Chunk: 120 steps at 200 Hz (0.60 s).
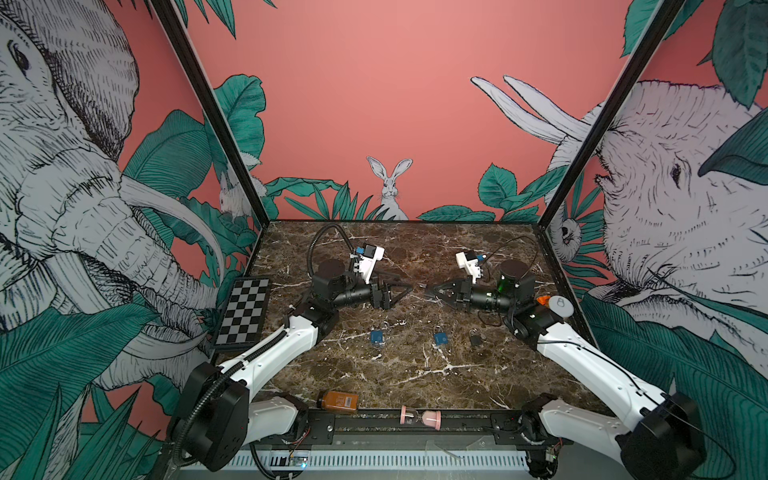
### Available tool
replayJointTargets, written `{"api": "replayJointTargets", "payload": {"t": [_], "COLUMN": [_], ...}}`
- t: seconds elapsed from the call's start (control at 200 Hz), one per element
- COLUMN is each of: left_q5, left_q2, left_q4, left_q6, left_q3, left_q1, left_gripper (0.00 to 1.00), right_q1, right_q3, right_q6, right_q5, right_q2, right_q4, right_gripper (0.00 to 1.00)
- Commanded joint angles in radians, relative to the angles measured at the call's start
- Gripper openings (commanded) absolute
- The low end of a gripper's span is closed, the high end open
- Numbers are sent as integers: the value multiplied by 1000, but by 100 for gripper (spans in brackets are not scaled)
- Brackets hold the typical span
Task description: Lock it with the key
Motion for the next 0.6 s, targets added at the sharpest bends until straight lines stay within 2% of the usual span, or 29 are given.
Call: {"api": "replayJointTargets", "payload": {"t": [0.0, 0.4, 0.595], "left_q5": [45, 59, 64], "left_q2": [2, 76, 95], "left_q4": [114, 178, 190], "left_q6": [-45, -84, -95], "left_q3": [-7, 43, 62], "left_q1": [-2, -63, -94], "left_gripper": [88, 83, 72], "right_q1": [-4, -4, -5], "right_q3": [-3, 0, 0], "right_q6": [35, 58, 55], "right_q5": [-36, -44, -43], "right_q2": [15, 37, 43], "right_q4": [110, 164, 169], "right_gripper": [0, 0, 0]}}
